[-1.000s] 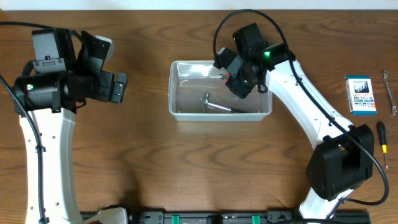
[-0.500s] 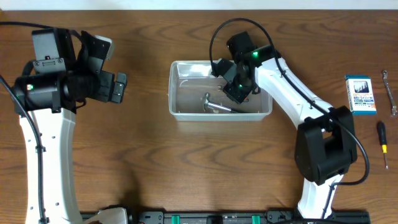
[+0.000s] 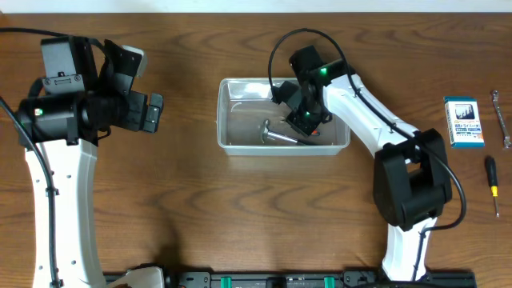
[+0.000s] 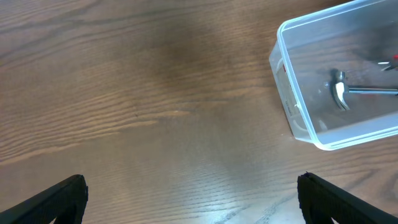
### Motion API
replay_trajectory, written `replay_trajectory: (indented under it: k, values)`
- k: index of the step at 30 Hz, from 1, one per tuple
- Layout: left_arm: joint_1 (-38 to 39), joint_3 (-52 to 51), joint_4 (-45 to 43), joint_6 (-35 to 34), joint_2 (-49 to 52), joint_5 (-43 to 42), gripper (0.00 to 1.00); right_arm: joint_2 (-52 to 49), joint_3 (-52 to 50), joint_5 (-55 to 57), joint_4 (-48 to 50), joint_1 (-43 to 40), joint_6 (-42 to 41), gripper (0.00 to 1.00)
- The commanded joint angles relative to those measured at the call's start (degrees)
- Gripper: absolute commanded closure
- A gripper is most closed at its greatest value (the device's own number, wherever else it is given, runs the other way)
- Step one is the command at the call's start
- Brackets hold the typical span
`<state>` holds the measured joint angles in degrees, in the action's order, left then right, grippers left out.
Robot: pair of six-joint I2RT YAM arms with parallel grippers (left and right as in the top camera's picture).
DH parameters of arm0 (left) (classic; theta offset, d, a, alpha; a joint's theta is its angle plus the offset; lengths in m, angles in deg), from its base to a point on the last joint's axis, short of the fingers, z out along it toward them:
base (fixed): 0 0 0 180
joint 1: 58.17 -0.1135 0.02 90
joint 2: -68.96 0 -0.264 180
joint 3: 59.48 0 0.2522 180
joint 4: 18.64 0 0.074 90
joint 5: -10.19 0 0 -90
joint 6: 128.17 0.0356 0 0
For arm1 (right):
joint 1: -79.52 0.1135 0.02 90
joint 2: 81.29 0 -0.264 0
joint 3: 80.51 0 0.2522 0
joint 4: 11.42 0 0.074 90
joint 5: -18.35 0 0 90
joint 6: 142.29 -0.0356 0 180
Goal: Pack container
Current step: 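Lower the pliers into the container and open the right gripper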
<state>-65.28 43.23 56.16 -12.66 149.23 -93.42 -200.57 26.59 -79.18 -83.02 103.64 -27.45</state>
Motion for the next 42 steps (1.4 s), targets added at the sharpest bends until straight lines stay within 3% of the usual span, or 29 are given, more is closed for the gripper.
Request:
replay_trajectory:
  k: [1, 16, 25, 28, 32, 34, 37, 42]
  values:
    - [-0.35, 0.04, -0.09, -0.11, 0.22, -0.72, 0.02, -1.31, 1.05, -0.70, -0.04, 0.28, -0.79, 0.99]
    - [-0.35, 0.04, -0.09, -0.11, 0.22, -0.72, 0.02, -2.69, 1.05, -0.70, 0.42, 0.22, -0.81, 0.97]
    - [-0.35, 0.04, -0.09, -0.11, 0.22, -0.74, 0.02, -2.69, 1.05, -0.92, 0.42, 0.17, -1.03, 0.85]
    - [-0.35, 0.04, -0.09, -0.11, 0.22, -0.72, 0.02, -2.69, 1.05, -0.92, 0.42, 0.17, -1.03, 0.76]
    - [-0.35, 0.04, -0.09, -0.11, 0.22, -0.74, 0.02, -2.69, 1.05, -0.92, 0.42, 0.17, -1.05, 0.73]
    - [-0.35, 0.04, -0.09, -0.11, 0.22, -0.72, 0.02, -2.67, 1.16, -0.92, 0.42, 0.17, -1.05, 0.67]
    - [-0.35, 0.04, -0.09, -0.11, 0.22, -0.72, 0.02, -2.54, 2.71, -0.94, -0.09, 0.17, -2.62, 0.44]
    - [-0.35, 0.04, -0.09, -0.11, 0.22, -0.72, 0.02, -2.32, 10.62, -1.16, -4.02, 0.20, -3.41, 0.24]
